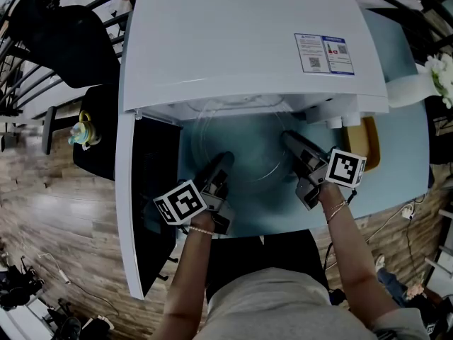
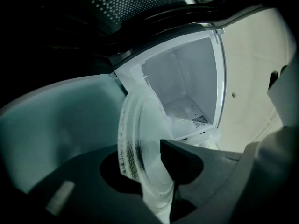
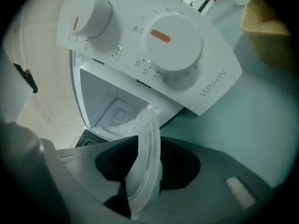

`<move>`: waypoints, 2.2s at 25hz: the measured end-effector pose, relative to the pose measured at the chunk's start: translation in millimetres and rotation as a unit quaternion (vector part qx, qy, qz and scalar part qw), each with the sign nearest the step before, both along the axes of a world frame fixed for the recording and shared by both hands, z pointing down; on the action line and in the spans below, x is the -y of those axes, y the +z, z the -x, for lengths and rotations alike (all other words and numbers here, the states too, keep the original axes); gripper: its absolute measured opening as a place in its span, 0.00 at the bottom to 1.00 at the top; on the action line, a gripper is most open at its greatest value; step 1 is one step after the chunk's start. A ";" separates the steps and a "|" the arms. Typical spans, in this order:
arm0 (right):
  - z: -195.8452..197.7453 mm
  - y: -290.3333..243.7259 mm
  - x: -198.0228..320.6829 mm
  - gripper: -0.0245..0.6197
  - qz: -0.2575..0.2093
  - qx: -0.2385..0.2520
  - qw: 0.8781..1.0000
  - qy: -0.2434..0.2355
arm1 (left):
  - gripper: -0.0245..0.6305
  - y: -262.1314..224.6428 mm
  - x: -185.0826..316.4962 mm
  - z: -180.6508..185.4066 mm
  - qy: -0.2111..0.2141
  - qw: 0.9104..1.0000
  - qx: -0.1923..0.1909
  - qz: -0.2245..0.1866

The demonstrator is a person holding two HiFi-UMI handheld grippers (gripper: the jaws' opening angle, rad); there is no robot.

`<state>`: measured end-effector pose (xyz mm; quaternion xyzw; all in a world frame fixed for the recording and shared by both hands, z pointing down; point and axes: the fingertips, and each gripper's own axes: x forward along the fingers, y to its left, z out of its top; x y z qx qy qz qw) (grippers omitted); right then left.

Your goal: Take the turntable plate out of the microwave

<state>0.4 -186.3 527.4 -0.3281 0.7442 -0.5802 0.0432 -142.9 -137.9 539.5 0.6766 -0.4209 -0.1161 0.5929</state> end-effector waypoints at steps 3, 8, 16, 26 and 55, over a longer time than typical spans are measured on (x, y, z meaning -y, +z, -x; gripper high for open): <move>1.4 -1.1 0.4 0.25 0.007 0.023 1.000 -0.011 | 0.23 -0.3 -0.9 0.2 -0.002 1.000 -0.002 0.000; 1.8 1.2 2.6 0.22 0.016 0.046 0.999 -0.017 | 0.20 -2.4 -2.8 -4.9 0.003 1.000 -0.019 0.004; 1.2 6.7 1.5 0.21 0.029 0.056 0.998 -0.014 | 0.17 -5.5 -3.6 -4.2 0.005 1.000 -0.019 -0.007; 15.0 0.0 -10.6 0.22 0.013 0.059 0.998 -0.031 | 0.17 -9.5 -1.9 -10.1 0.009 0.999 -0.033 -0.019; 0.5 -73.1 -46.5 0.27 -0.095 0.015 0.993 -0.073 | 0.19 -94.7 -35.5 -16.9 -0.006 0.988 0.022 -0.151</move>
